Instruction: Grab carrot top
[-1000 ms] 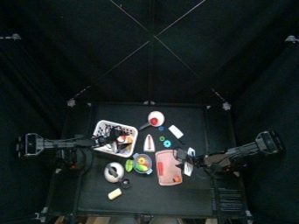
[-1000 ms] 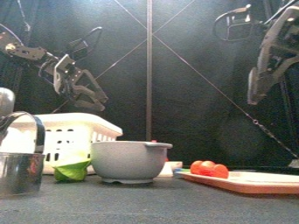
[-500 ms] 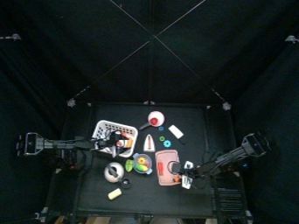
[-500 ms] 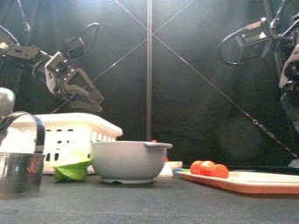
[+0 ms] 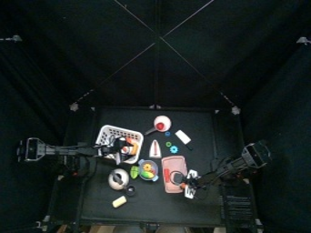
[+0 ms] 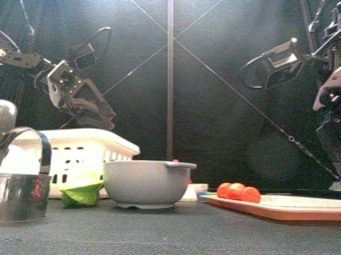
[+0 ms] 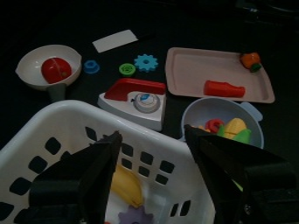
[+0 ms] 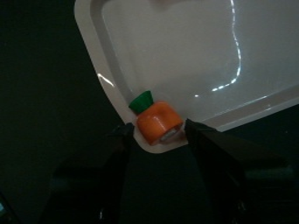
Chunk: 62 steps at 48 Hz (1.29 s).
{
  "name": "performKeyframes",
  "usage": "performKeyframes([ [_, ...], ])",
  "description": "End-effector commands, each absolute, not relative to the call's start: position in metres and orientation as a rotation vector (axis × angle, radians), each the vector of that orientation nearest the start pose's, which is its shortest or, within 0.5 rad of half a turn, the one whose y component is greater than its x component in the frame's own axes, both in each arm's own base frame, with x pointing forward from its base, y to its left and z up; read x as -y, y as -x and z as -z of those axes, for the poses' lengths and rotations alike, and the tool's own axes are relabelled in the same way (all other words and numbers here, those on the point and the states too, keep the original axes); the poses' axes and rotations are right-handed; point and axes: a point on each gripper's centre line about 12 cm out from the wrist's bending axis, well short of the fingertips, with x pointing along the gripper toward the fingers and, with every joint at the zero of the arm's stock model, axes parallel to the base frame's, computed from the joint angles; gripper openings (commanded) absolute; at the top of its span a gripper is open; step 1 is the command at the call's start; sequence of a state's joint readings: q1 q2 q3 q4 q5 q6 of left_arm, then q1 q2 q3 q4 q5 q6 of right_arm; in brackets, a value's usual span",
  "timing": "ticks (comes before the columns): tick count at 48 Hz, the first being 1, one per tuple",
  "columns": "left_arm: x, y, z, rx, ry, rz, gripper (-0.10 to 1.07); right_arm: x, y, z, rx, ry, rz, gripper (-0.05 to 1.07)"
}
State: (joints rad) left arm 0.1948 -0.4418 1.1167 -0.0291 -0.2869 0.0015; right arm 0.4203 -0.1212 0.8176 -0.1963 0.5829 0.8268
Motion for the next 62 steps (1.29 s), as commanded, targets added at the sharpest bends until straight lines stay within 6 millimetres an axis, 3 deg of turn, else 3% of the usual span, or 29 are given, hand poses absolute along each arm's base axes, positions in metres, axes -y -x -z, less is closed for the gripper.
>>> performKeyframes([
  [1,-0.054,-0.266,-0.197,-0.36,0.06,-0.208,0.94,-0.108,-0.273,-0.135,-1.224,-0.247,0.133,0.86],
  [23,-0.054,-0.265,-0.195,-0.366,0.061,-0.208,0.94,-0.109,-0.276,-0.119,-1.241,-0.233,0.132,0.85],
  [36,-0.054,-0.265,-0.195,-0.366,0.061,-0.209,0.94,-0.108,-0.277,-0.119,-1.237,-0.237,0.134,0.85],
  [52,-0.054,-0.265,-0.194,-0.369,0.061,-0.209,0.94,-0.108,-0.279,-0.121,-1.233,-0.24,0.134,0.67],
  [62,-0.054,-0.264,-0.194,-0.369,0.061,-0.209,0.94,-0.109,-0.286,-0.134,-1.193,-0.235,0.121,0.66],
])
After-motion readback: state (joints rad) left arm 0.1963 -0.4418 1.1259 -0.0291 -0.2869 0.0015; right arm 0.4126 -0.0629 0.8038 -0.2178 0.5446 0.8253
